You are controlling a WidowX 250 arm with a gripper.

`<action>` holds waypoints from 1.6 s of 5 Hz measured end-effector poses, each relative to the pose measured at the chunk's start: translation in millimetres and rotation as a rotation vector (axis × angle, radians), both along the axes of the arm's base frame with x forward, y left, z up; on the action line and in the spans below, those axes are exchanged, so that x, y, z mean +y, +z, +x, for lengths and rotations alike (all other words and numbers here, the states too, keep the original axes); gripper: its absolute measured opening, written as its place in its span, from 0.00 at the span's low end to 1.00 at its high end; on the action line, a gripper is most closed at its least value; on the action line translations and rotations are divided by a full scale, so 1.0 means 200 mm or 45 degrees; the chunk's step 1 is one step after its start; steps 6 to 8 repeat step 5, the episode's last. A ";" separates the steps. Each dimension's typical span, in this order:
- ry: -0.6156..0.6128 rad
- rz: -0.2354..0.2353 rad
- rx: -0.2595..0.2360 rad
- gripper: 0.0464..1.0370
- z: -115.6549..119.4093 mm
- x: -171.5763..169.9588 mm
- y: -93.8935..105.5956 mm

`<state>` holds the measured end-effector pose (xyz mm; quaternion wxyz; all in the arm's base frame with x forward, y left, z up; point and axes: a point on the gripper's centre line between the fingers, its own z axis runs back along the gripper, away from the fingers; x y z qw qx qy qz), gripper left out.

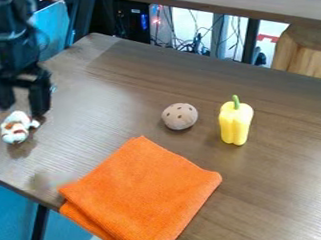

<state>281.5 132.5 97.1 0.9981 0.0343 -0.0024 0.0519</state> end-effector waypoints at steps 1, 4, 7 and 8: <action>-0.243 -0.053 -0.025 0.96 0.18 -0.23 0.00; -0.679 -0.136 -0.109 0.96 0.25 -0.92 -0.04; -0.709 -0.108 -0.060 0.96 0.25 -0.98 -0.07; -0.709 -0.108 -0.060 0.96 0.25 -0.98 -0.07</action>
